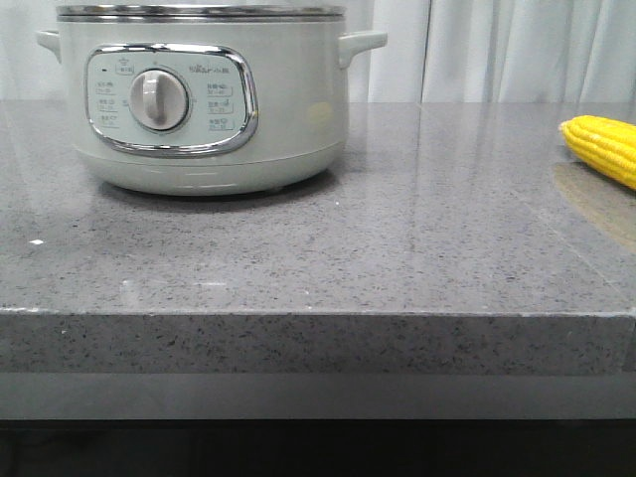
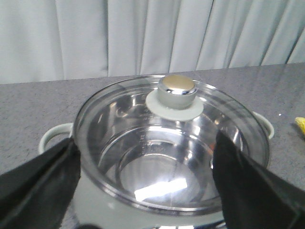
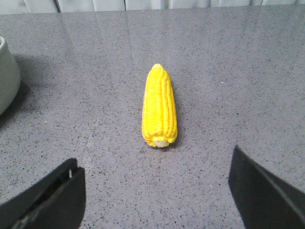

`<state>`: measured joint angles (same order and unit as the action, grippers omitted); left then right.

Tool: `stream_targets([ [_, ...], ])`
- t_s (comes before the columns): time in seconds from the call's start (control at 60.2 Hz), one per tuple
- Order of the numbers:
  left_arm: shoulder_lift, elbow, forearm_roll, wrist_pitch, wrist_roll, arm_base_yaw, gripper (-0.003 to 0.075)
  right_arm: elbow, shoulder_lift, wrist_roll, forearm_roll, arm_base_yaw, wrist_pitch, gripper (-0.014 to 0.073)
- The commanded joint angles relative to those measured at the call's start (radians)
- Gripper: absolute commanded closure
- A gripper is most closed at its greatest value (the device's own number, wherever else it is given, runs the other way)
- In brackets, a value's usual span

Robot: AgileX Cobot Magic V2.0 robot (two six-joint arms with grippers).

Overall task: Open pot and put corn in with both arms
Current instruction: 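Grasp the glass lid knob with the left gripper and lift it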

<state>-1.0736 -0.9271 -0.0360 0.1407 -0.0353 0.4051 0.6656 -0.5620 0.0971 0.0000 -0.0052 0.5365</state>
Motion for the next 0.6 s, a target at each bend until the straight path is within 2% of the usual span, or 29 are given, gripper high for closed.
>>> stream_targets([
  [0.0, -0.065, -0.101, 0.000, -0.094, -0.005, 0.026, 0.0155, 0.031, -0.009, -0.008, 0.007, 0.000, -0.071, -0.0030],
  [0.349, -0.349, -0.380, -0.049, -0.100, -0.007, 0.036, 0.0155, 0.031, -0.009, -0.008, 0.007, 0.000, -0.072, -0.0030],
  [0.581, -0.472, -0.503, -0.070, -0.105, -0.007, 0.036, 0.0155, 0.031, -0.009, -0.008, 0.007, 0.000, -0.072, -0.0030],
])
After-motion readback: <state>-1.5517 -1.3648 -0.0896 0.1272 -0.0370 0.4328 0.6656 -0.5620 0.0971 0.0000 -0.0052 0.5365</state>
